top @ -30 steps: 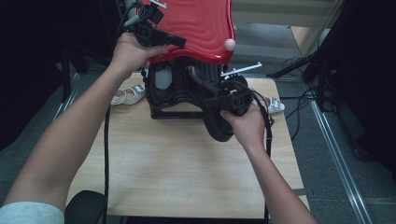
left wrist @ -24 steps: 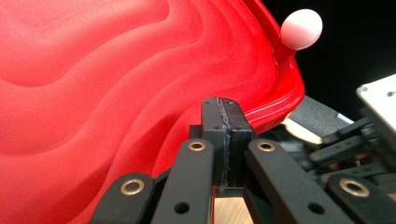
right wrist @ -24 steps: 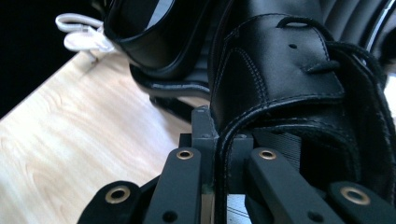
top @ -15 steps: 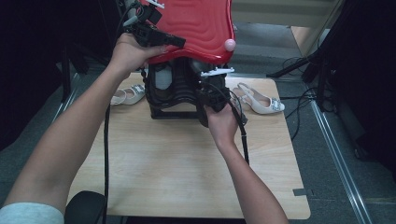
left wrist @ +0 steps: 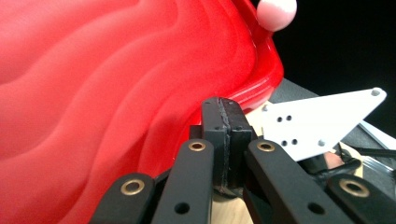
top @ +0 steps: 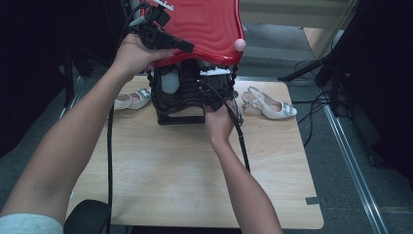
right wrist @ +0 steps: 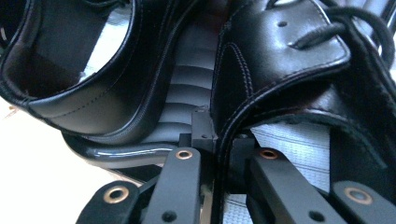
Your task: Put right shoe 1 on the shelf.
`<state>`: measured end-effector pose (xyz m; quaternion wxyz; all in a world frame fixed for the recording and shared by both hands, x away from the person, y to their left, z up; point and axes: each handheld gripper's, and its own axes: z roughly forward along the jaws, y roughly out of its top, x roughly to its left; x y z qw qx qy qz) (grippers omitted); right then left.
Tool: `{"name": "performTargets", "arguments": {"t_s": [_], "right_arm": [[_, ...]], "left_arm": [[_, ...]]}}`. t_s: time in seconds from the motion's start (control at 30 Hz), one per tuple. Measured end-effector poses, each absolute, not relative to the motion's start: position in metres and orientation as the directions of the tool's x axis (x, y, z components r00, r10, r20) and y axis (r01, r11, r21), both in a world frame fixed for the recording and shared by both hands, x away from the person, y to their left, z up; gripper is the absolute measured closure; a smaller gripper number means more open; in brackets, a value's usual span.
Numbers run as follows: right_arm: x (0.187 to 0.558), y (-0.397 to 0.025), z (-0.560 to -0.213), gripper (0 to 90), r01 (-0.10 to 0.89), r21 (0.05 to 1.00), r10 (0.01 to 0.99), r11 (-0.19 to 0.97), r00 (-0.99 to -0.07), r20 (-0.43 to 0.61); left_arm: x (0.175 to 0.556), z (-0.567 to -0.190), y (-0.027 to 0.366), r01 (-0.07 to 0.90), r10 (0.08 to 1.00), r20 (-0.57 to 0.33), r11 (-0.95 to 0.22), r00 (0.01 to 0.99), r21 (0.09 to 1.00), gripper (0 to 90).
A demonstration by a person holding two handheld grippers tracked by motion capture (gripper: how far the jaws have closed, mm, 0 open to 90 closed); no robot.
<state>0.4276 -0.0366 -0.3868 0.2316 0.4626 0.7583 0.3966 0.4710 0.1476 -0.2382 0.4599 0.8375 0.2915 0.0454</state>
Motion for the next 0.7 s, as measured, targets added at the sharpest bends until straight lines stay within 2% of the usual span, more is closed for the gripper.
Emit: {"name": "performTargets", "arguments": {"t_s": [0.13,0.43,0.53,0.7], "right_arm": [[0.429,-0.039,-0.386,82.3,0.53,0.81,0.878,0.252,-0.478,0.04],[0.419,-0.04,-0.377,78.6,0.506,0.82,0.859,0.267,-0.511,0.035],[0.413,-0.047,-0.373,79.6,0.501,0.823,0.853,0.268,-0.521,0.039],[0.402,-0.058,-0.368,81.6,0.491,0.832,0.832,0.258,-0.551,0.067]], "left_arm": [[0.471,-0.237,0.146,0.447,0.531,-0.18,-0.432,0.828,0.784,90.0],[0.475,-0.238,0.152,0.503,0.574,-0.26,-0.315,0.776,0.805,90.0],[0.474,-0.239,0.148,0.501,0.672,-0.179,-0.322,0.718,0.803,90.0],[0.475,-0.239,0.147,0.5,0.667,-0.18,-0.326,0.723,0.802,90.0]]}}
